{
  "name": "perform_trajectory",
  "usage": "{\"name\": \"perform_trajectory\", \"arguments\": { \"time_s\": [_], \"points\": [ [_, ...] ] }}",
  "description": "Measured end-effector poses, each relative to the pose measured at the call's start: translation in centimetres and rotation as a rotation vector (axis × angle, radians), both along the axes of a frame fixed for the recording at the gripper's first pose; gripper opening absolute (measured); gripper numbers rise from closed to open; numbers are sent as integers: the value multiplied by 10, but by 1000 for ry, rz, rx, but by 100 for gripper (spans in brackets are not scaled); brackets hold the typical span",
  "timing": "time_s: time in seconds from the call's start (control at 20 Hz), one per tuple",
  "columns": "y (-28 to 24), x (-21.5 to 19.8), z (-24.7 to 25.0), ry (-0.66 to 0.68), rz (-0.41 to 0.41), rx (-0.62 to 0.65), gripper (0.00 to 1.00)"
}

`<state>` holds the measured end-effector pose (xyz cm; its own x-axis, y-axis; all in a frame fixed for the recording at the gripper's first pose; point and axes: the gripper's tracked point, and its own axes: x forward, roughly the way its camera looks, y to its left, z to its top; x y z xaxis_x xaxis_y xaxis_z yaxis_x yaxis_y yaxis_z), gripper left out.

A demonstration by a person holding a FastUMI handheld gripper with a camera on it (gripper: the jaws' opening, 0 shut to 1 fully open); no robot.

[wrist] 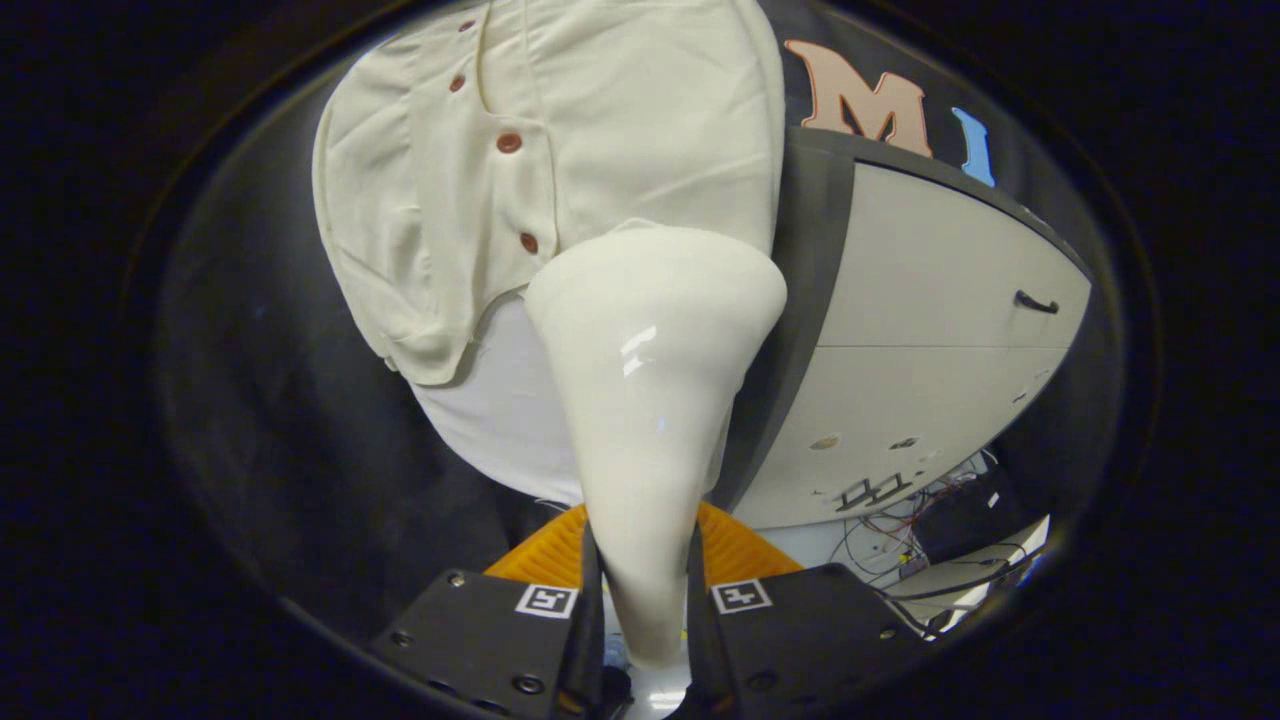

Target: Iron the clothes twice with a garment steamer, once on the left side and once on the right side.

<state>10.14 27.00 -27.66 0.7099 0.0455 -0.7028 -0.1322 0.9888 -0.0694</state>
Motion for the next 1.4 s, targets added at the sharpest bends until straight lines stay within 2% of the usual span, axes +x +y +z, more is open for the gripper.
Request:
{"name": "perform_trajectory", "arguments": {
  "time_s": [0.25, 0.7, 1.1, 1.4],
  "points": [
    [3, -26, 34, -66, -30, 32, 35],
    [-4, -96, 150, -309, -81, 128, 34],
    [-36, -159, 231, -515, -21, 203, 34],
    [-72, -183, 262, -604, 2, 207, 34]
  ]
}}
